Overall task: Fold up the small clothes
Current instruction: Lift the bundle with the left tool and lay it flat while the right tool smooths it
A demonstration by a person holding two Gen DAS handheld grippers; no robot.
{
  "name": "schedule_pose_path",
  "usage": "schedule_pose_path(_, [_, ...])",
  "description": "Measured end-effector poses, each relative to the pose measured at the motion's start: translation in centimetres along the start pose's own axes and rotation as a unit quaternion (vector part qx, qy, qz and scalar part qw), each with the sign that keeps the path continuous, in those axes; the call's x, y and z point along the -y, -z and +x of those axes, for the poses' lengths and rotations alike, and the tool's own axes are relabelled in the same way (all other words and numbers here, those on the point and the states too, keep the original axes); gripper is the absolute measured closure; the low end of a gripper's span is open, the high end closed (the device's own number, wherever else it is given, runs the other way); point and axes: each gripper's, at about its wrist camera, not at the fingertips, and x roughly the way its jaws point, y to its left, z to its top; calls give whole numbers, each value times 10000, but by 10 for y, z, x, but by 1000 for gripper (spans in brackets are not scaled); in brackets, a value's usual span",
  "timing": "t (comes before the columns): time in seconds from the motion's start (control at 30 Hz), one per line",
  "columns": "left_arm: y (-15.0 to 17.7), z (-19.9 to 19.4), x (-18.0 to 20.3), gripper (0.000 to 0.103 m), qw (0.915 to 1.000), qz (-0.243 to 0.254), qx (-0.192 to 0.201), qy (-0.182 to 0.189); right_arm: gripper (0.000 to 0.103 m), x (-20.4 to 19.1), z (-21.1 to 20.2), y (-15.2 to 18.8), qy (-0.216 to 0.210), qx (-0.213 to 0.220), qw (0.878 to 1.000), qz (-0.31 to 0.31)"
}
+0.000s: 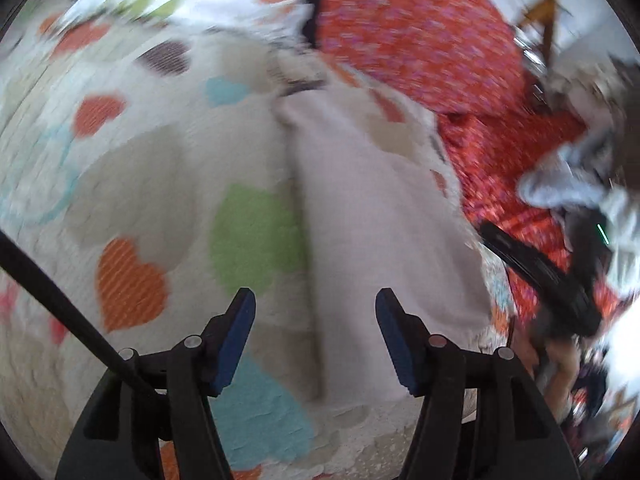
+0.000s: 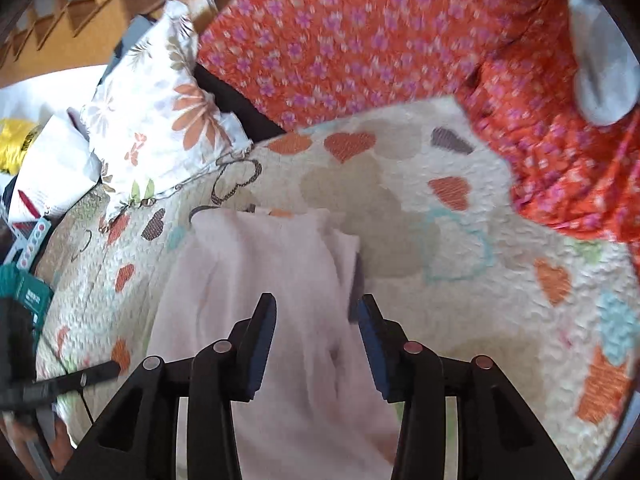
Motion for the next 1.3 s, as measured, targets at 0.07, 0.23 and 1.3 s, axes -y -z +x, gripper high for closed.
schedule_pose_path(0.07, [1,13,18,41,9995,296,-97,64,57,3,27,-8,20,-220,9997,84])
schedule_pose_path(0.23, [5,47,34,41,9975,576,-323,-233,57,12,78,-17,45,-516,9985,159])
schedule_pose_path(1.3, [28,27,50,41,9939,1072,16,-270,72,72,21,-9,-198,-254,9941,1036])
